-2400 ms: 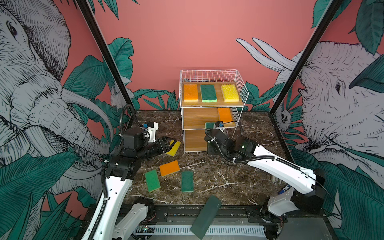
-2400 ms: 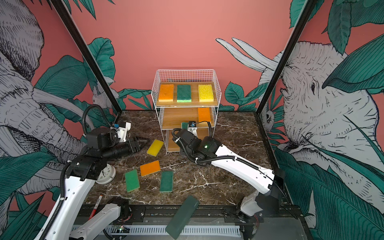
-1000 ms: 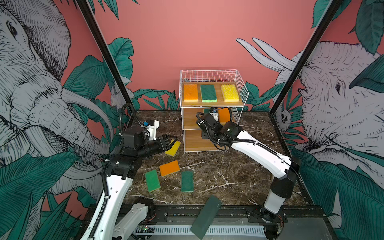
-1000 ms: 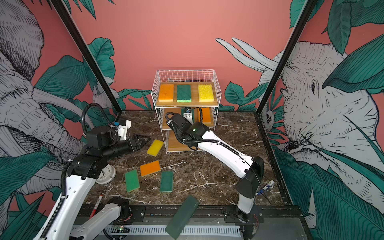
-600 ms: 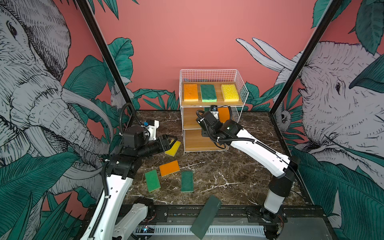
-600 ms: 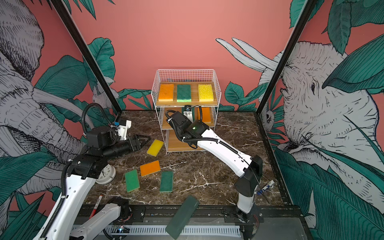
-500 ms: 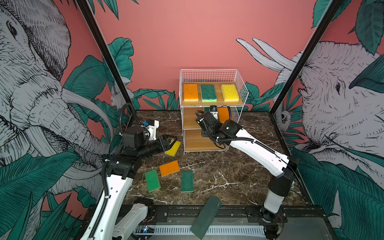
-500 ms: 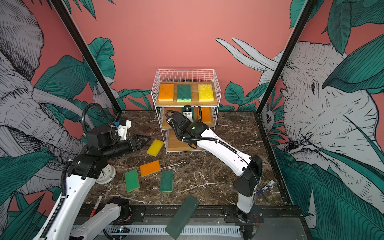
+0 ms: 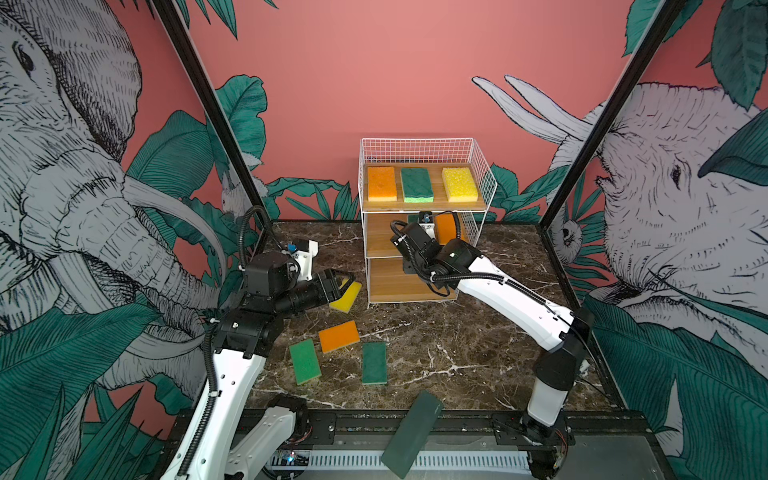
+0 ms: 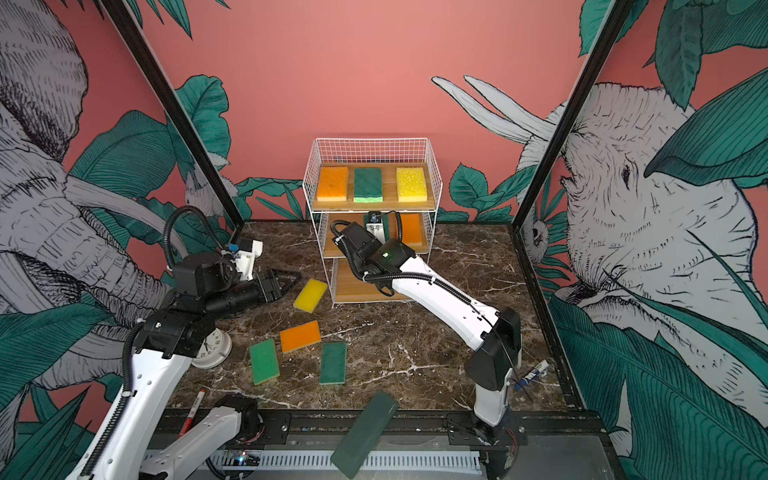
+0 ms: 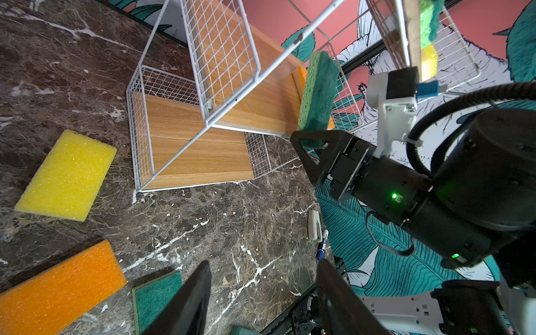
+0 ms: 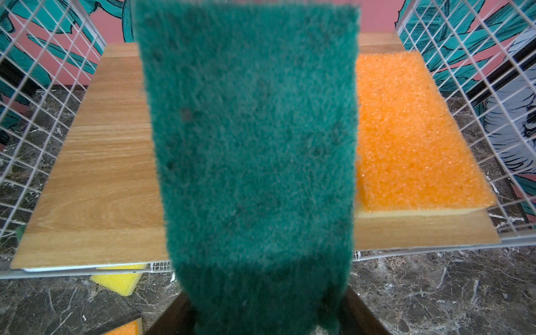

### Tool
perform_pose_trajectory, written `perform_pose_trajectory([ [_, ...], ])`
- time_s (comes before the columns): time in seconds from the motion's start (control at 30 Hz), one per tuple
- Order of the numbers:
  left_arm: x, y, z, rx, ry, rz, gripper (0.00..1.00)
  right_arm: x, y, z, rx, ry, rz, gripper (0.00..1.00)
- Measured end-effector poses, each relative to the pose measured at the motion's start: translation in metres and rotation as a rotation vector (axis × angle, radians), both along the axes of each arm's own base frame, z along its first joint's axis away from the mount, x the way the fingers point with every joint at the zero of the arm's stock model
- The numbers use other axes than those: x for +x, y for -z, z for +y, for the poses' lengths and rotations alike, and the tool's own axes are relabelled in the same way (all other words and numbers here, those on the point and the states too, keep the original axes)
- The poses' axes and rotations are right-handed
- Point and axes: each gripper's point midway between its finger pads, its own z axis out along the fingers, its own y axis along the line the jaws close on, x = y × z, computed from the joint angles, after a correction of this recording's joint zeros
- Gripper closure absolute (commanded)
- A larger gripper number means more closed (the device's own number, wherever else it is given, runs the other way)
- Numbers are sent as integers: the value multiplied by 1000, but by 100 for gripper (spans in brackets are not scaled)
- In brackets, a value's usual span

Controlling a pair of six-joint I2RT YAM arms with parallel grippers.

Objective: Arrange cleaning sponges on a shelf
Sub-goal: Place the cleaning sponge at the shelf.

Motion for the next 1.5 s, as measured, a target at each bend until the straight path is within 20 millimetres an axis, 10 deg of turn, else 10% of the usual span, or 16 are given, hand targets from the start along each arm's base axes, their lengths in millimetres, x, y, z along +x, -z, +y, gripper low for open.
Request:
perform_pose_trajectory([
  [1.5,2,0,-1,-7,-4,9,40,11,4,0,14,5,-19,33],
])
